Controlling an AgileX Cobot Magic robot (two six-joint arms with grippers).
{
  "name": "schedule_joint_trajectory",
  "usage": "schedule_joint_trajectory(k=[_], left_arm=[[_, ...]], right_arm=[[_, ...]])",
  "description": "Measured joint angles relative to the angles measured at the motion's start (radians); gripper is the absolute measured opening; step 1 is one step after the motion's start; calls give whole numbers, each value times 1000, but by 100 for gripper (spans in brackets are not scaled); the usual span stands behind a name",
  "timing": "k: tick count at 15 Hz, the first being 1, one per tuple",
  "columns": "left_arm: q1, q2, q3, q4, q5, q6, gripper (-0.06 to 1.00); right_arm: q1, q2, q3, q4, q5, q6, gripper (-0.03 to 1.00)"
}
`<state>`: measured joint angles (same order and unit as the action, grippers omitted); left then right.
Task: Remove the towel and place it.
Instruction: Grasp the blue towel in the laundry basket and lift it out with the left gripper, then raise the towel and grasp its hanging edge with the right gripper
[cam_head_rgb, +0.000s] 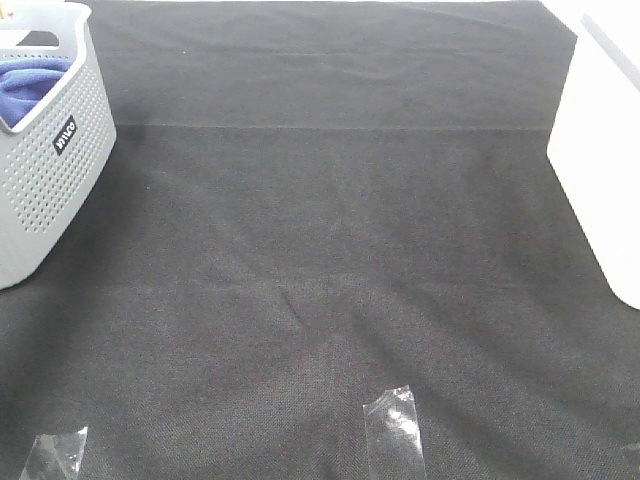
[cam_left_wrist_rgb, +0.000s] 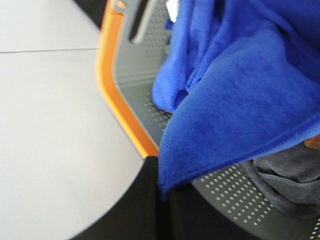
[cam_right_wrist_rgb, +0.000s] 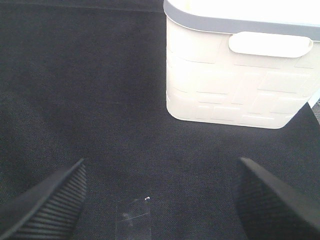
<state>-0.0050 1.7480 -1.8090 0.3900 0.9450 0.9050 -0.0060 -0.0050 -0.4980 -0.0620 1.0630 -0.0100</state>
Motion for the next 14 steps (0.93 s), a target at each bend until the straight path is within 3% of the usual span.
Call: schedule_joint_trajectory(k=[5,7,8,9,10,12,13,14], left_arm=[[-145,-203,0,3,-44,0,0],[-243,-285,0,14,-107,0,0],[-243,-285,0,14,-107,0,0],[-306,-324,0,21,-152,-5,0],[-342,-333,0,21,-175,-8,0],[-394,-338,0,21,-202,-9,0],[-430,-338,0,22,-209,-10,0],[-473,-338,0,23,-212,-11,0]], right_arm=[[0,7,-3,18,-3,-1,76],[0,103,-27,194,-112,-138,76],[0,103,-27,194,-112,-138,76],[0,210,-34,385,-224,-330,76],[0,276,-34,506,-266,-464,76],[0,437,-34,750,-310,-776,76],[0,473,-34,802,-314,-848,76],[0,568,-34,916,-318,-1023,76]])
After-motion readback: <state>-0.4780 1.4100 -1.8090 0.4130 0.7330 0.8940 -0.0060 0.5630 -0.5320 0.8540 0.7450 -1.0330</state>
